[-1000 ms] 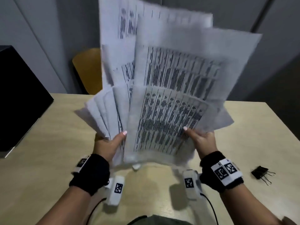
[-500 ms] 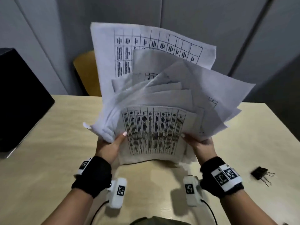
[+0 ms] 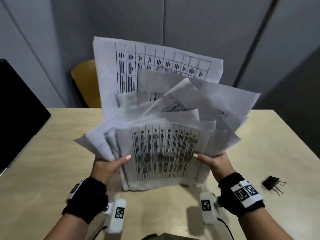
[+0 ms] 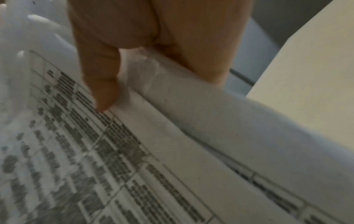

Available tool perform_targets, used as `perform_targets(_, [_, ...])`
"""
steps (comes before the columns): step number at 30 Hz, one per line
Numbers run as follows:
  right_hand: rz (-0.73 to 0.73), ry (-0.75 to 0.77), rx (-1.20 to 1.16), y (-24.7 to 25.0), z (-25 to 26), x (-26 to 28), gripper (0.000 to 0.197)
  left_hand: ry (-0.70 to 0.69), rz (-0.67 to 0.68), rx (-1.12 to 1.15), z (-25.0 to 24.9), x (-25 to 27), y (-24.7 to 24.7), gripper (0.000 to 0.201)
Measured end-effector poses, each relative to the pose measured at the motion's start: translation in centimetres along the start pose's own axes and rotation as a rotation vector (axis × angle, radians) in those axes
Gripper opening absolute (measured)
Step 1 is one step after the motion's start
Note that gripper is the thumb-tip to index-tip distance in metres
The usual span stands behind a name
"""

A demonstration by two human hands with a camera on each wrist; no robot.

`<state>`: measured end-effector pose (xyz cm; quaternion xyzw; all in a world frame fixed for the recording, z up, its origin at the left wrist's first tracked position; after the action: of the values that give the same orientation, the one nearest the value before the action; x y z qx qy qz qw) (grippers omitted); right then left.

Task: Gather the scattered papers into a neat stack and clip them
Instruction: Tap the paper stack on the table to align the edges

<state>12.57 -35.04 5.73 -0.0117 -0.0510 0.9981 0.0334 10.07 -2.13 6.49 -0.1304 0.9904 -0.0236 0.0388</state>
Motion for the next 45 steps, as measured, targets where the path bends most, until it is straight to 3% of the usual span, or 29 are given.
perform_targets(4, [0.034,-0.022,-0.025,-0.4,-0.5,0.7,0.042,0.057,0.101,0.074,0.5,0.5,-0.7,0.057])
perform_targets(8, [-0.014,0.027,-0.087,-1.3,0.7,0.2,0.039,-0.052,0.078,0.009,-2.2,0.3,-2.4,0.030])
perform_targets(10, [-0.005,0.060,-0.148,-1.1,1.9,0.2,0.054,-0.079,0.113,0.027,-3.0,-0.2,-2.0,0.028])
perform_targets(13, [0.010,0.106,-0.107,-0.1,2.9,0.4,0.078,-0.031,0.117,0.035,-2.5,-0.7,-0.2,0.079])
perform_targets(16, [0.054,0.130,-0.169,-0.1,3.6,0.3,0.087,0.019,0.197,0.016,-2.1,-0.1,-0.5,0.081])
perform_targets(22, [0.134,0.226,-0.194,-1.2,6.7,-0.4,0.058,0.001,0.200,0.024,-2.6,0.0,-1.2,0.072])
perform_targets(24, [0.130,0.225,-0.195,-1.3,7.0,-0.4,0.056,0.008,0.208,0.040,-2.4,0.0,-0.9,0.069])
perform_targets(27, [0.201,0.224,-0.124,-2.7,7.0,-0.2,0.066,0.034,0.210,-0.022,-2.0,-0.1,-1.1,0.073])
perform_targets(29, [0.165,0.205,-0.170,-2.4,6.4,-0.5,0.086,-0.007,0.212,0.020,-2.7,0.0,-1.3,0.058])
perform_targets(31, [0.111,0.164,-0.155,-1.7,5.5,-0.6,0.107,-0.029,0.210,0.077,-3.2,0.2,-1.3,0.059])
perform_targets(32, [0.113,0.142,-0.121,-1.8,5.1,-0.4,0.104,-0.015,0.205,0.072,-3.1,0.3,-1.5,0.060])
perform_targets(36, [0.137,0.087,-0.054,-3.8,3.9,0.1,0.038,0.014,0.133,-0.030,-2.6,0.3,-2.6,0.028])
perform_targets(39, [0.094,0.134,-0.098,-4.2,4.6,0.0,0.040,-0.038,0.027,-0.086,-3.6,-0.2,-2.4,0.026])
perform_targets(42, [0.097,0.154,-0.123,-2.8,5.2,0.0,0.028,-0.048,0.036,-0.041,-4.0,-0.9,-1.1,0.019])
perform_targets(45, [0.152,0.117,-0.084,-1.8,4.1,0.2,0.047,-0.013,0.091,-0.009,-2.5,-1.0,0.2,0.081])
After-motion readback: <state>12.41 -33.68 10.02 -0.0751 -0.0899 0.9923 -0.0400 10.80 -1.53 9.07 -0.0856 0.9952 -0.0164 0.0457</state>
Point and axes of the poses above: each hand's wrist, its own x-axis away from the middle knuckle, its own y-axis out of the back of the hand, z = x × y, the point moved 7 cm from there along -x, towards the middle knuckle, and after that the axes turned 2 degrees about y, right-handed, at the moved point
